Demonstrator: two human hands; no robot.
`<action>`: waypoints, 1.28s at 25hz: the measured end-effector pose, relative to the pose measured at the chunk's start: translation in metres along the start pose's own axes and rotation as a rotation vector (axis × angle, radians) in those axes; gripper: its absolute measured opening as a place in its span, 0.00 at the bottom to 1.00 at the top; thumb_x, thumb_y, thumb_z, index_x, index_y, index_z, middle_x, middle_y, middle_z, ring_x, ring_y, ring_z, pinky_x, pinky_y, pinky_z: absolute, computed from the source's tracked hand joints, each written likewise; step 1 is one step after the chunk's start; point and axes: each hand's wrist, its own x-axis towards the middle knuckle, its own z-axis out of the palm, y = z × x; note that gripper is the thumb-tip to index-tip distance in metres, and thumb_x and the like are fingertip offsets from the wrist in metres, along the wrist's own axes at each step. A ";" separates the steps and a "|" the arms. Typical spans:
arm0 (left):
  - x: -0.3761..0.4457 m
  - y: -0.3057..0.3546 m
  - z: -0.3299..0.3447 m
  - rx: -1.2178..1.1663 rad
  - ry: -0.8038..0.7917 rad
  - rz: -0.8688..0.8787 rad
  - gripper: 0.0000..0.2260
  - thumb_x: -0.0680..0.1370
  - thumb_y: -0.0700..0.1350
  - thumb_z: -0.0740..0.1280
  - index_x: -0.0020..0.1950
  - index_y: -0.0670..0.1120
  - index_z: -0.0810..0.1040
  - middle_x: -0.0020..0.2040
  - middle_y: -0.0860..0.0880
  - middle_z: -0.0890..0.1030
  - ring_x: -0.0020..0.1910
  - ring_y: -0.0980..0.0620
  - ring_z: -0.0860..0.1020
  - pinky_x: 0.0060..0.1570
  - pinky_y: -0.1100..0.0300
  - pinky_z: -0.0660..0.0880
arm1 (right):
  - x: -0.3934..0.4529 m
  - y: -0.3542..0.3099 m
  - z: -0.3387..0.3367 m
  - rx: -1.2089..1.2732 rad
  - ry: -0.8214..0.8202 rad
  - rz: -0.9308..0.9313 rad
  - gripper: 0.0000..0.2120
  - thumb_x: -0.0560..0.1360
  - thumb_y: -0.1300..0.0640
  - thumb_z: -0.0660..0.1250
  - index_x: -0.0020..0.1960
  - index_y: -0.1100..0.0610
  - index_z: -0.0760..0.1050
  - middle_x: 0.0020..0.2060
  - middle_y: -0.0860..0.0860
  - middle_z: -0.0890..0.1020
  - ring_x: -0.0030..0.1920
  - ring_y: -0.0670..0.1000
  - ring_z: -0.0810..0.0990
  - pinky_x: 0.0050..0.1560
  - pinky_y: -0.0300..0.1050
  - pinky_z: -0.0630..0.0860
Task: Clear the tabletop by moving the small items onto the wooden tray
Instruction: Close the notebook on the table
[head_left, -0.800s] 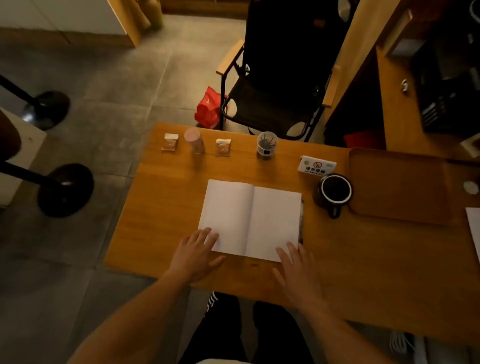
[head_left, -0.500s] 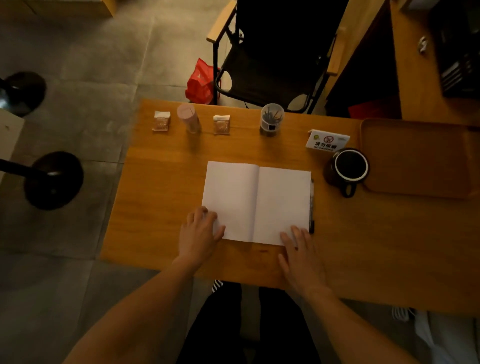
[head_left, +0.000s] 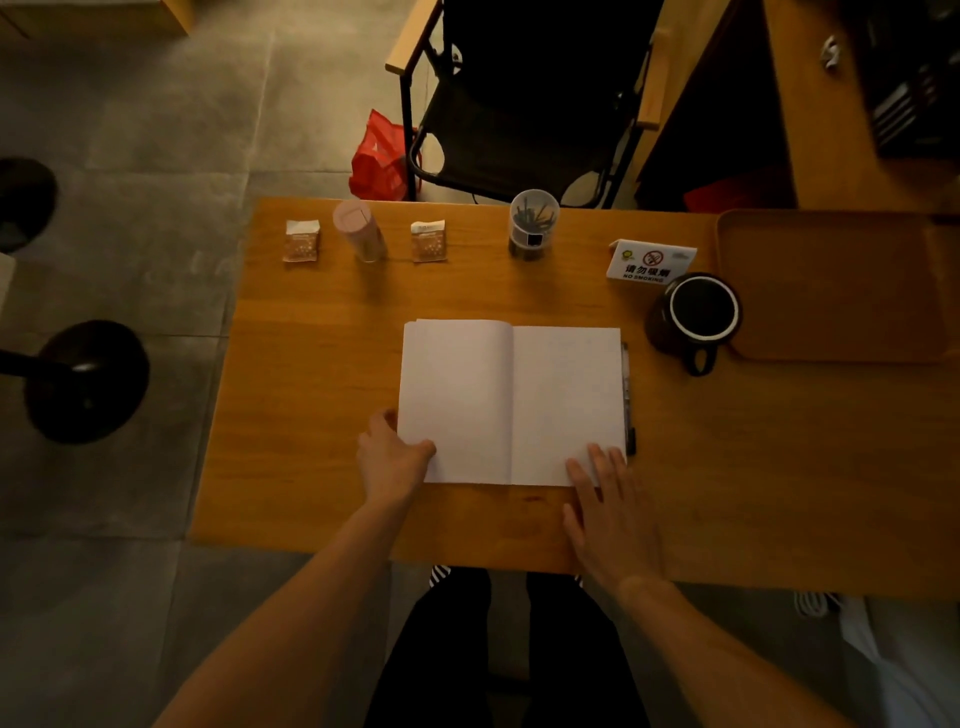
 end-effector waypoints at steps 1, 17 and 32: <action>0.002 -0.001 -0.001 -0.036 -0.009 0.004 0.26 0.72 0.43 0.74 0.67 0.45 0.68 0.64 0.43 0.75 0.59 0.42 0.76 0.54 0.48 0.78 | -0.001 -0.001 -0.001 0.004 0.000 -0.002 0.29 0.77 0.46 0.64 0.75 0.52 0.64 0.76 0.58 0.63 0.77 0.60 0.58 0.74 0.56 0.55; -0.037 0.023 -0.041 -0.138 -0.182 0.256 0.14 0.76 0.40 0.68 0.57 0.50 0.68 0.55 0.49 0.76 0.49 0.50 0.78 0.38 0.61 0.75 | -0.006 -0.004 -0.009 0.039 0.036 -0.039 0.29 0.72 0.46 0.72 0.71 0.51 0.72 0.71 0.56 0.72 0.71 0.59 0.71 0.63 0.55 0.74; -0.099 0.095 0.096 0.544 -0.461 0.547 0.17 0.76 0.54 0.66 0.57 0.50 0.62 0.46 0.50 0.75 0.39 0.48 0.78 0.38 0.51 0.81 | -0.037 0.016 0.006 -0.042 0.040 -0.214 0.27 0.82 0.46 0.41 0.72 0.52 0.70 0.71 0.55 0.72 0.70 0.58 0.72 0.73 0.53 0.54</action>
